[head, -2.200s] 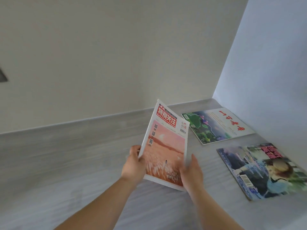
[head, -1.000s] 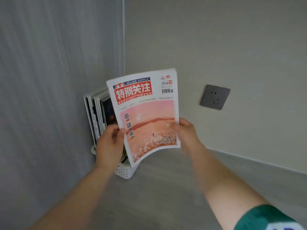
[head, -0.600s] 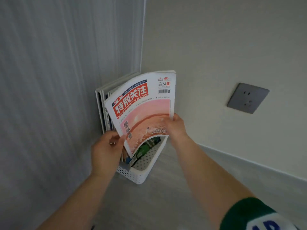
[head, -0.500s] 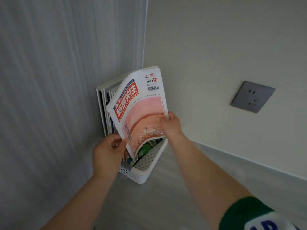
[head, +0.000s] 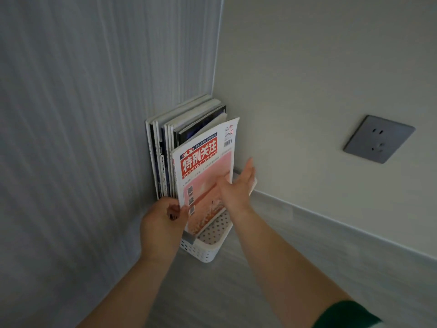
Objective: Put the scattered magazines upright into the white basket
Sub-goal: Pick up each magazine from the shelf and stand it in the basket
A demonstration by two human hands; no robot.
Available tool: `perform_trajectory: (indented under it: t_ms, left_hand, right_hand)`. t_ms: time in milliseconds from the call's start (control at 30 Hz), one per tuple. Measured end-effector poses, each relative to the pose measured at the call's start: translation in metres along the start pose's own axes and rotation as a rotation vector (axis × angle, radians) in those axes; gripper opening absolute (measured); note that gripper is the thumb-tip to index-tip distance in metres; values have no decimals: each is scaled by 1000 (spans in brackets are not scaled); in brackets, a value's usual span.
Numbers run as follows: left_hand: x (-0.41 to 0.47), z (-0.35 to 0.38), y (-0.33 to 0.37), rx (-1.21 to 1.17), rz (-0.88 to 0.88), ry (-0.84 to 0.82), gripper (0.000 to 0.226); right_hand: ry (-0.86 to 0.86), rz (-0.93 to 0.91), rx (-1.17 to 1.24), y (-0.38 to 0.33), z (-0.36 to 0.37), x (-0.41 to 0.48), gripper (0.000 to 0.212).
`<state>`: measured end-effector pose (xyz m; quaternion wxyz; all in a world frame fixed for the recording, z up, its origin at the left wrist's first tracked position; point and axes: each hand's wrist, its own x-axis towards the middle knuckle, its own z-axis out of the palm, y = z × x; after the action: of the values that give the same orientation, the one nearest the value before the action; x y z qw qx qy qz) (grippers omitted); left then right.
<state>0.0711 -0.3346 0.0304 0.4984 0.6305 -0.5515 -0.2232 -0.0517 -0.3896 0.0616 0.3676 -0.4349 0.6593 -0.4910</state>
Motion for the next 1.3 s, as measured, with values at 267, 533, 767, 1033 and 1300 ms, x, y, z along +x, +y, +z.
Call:
perform_trajectory:
  t_ms: [267,533,767,1033,1300]
  left_hand:
    - [5,3,-1,2,18,17,34]
    - [-19,-2,11,16,43,9,9]
    - [-89,12,63,-170,125,-272,30]
    - [-220,96,143,-154,185,-547,33]
    - [-378,206,222,-91,340,-894,37]
  right_hand:
    - [-436,16,-10,-5,15,-20,58]
    - [-288,-78,-134,-2,-13,-38,41]
    - [29,-6,-168,34,-104,-75,26]
    - [185,51,-297,99,-295,-154,23]
    - [622,357,-195,226,-529,-290,18]
